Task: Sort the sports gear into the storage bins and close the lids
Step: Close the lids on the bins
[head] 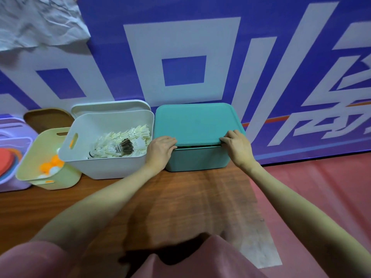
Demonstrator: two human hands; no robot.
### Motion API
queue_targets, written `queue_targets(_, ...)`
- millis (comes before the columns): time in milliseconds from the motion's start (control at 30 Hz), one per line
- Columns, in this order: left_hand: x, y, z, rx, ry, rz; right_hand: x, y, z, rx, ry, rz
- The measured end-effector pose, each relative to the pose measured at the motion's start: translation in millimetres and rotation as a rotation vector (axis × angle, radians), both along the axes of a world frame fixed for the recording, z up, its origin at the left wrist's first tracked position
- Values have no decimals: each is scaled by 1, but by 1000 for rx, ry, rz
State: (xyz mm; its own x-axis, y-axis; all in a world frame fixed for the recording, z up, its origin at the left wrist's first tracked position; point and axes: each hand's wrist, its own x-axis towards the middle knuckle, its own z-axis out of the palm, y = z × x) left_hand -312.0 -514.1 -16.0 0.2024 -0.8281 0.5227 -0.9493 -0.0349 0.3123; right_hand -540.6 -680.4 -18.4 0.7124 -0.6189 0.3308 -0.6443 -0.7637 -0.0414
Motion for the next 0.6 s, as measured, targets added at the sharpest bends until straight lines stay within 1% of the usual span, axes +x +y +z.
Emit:
queue_targets(200,5,-3,5,-11,-23,3,2,-1,2,11,-35,40)
queue_targets(333,8,-2,2,-20,-36,-6,0,-3,-1,72,-84,70)
queue_targets(433,6,-2,-5,6,-51,2,-4,-3,-5,110,-194,98)
queue_targets(500,4,-2,-9,15,-65,3,-5,-4,-9,171,-329,-38)
queue_targets(567,4,-2,-12,18,-79,4,-4,-8,-12,274,-453,-278)
queue_targets(600,5,-2,-14,22,-86,6,-3,-11,-13,363,-501,-371)
